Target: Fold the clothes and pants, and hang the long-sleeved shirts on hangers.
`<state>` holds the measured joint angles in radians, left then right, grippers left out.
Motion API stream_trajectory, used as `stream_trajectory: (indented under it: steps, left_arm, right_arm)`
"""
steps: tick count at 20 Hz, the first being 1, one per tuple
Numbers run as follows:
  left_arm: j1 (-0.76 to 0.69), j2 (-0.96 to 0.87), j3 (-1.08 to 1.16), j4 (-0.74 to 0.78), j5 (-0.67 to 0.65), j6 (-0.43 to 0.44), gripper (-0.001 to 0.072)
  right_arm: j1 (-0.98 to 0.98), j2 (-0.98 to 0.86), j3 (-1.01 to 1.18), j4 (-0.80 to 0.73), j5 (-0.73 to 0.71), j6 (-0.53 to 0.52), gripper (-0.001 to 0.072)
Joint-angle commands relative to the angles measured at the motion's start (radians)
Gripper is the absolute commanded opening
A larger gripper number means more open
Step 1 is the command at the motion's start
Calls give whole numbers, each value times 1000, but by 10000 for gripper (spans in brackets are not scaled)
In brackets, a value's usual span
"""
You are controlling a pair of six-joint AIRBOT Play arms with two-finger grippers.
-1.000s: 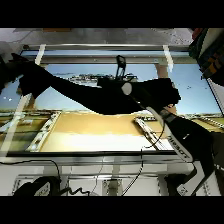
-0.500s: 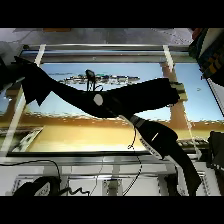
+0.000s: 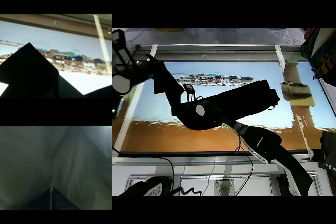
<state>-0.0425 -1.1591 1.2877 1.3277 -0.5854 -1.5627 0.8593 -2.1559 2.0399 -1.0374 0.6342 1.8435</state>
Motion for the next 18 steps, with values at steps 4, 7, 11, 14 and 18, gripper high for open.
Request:
stream_trajectory:
  steps: [4, 7, 11, 14, 18]
  left_arm:
    - [-68, -113, 0, -12, -167, 0, 14]
    - [-64, -114, 0, 51, -274, 0, 14]
    - [-105, -117, -20, -3, -426, 0, 15]
    - [-179, -121, -66, -74, -422, 0, 15]
    - [-309, -148, -96, -90, -368, 2, 16]
  right_arm:
    - [-248, 55, 1, -210, 337, -6, 26]
    - [-397, 99, 1, -217, 435, -46, 26]
    - [-526, 139, 1, -216, 497, -59, 26]
    - [-556, 158, 1, -217, 514, -66, 27]
    - [-553, 170, 1, -216, 515, -103, 26]
